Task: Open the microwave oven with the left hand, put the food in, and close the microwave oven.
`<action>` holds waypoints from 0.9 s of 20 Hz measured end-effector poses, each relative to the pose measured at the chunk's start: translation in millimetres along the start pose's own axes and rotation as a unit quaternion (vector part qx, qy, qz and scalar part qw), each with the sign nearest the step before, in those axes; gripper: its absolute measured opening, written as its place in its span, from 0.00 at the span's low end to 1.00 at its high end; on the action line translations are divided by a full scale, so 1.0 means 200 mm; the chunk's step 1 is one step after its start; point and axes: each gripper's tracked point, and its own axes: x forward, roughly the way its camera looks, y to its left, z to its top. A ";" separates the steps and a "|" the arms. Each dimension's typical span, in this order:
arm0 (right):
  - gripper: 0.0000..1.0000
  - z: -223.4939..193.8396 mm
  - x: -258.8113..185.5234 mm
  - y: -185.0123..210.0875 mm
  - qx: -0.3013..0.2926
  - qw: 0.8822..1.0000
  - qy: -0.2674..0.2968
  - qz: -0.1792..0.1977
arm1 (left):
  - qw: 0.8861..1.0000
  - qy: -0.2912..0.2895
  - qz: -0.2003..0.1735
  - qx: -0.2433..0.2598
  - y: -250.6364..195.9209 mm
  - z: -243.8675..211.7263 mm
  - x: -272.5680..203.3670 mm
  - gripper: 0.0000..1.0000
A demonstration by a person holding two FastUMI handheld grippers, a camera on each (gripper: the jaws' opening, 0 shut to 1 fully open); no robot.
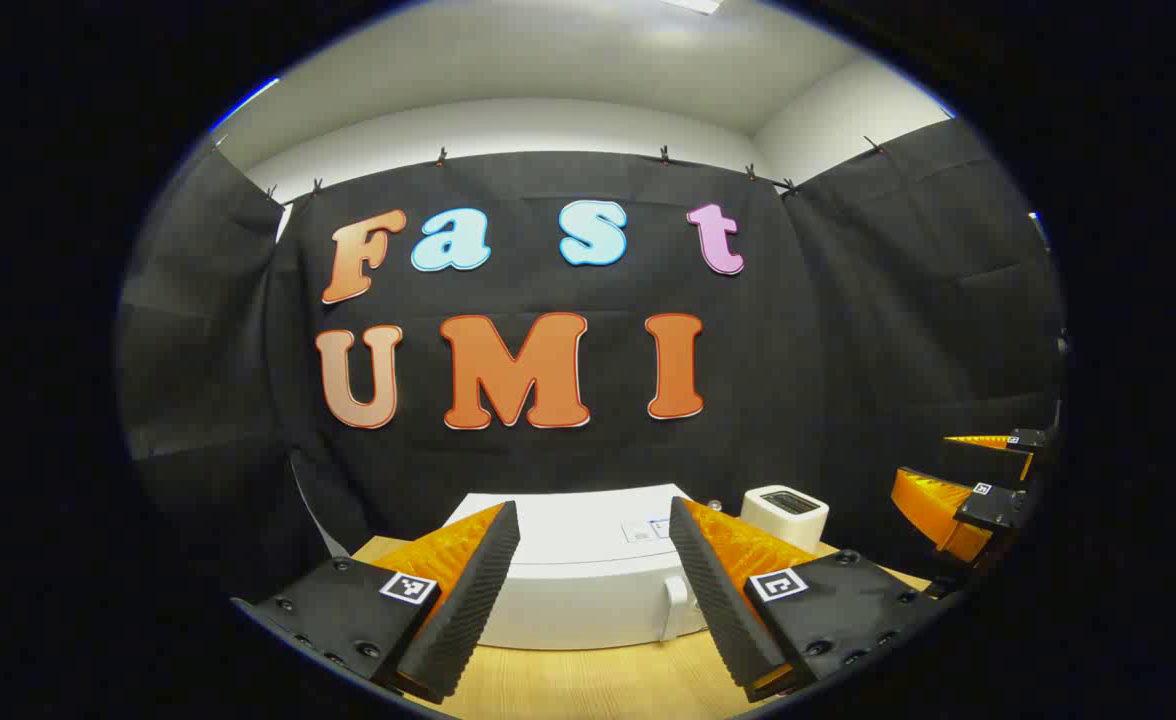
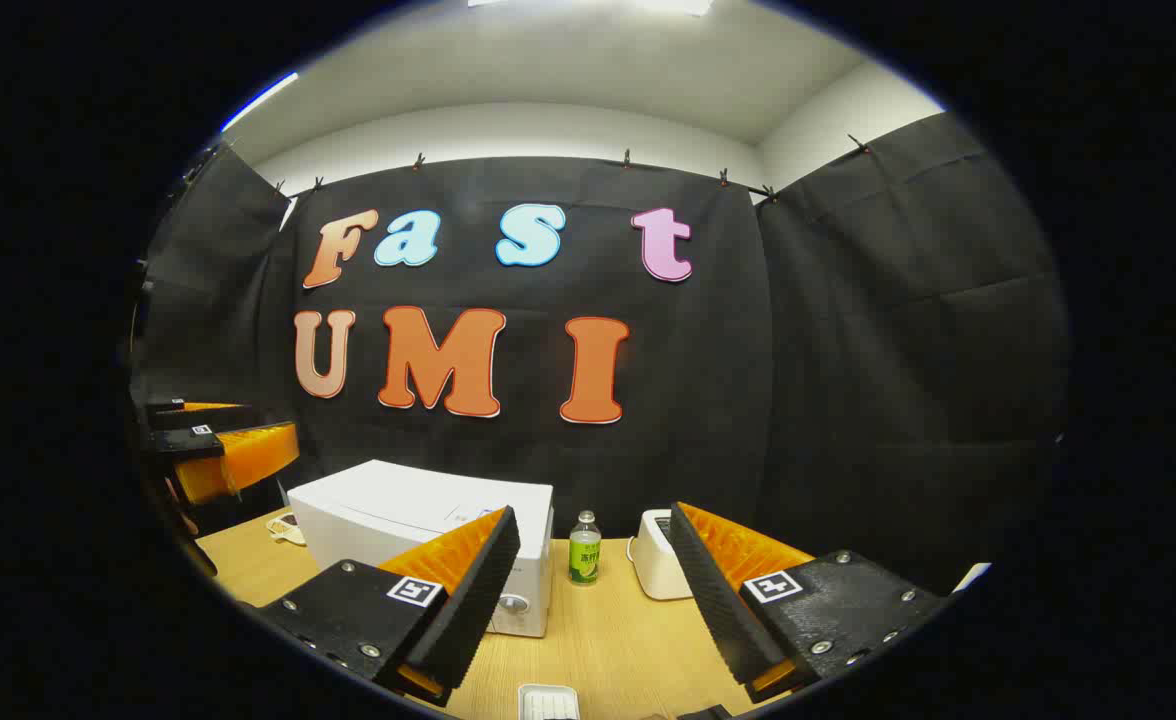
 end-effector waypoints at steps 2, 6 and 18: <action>0.94 -0.01 -0.03 -0.01 0.002 1.000 0.005 -0.002 | 1.000 -0.001 -0.004 0.002 -0.02 0.01 -0.01 0.94; 0.94 -0.03 -0.06 0.01 0.000 1.000 0.014 0.003 | 1.000 -0.004 0.002 0.006 -0.03 0.02 -0.04 0.94; 0.94 -0.03 -0.08 0.02 -0.003 1.000 0.014 0.001 | 1.000 0.003 0.009 0.009 0.03 0.00 -0.06 0.98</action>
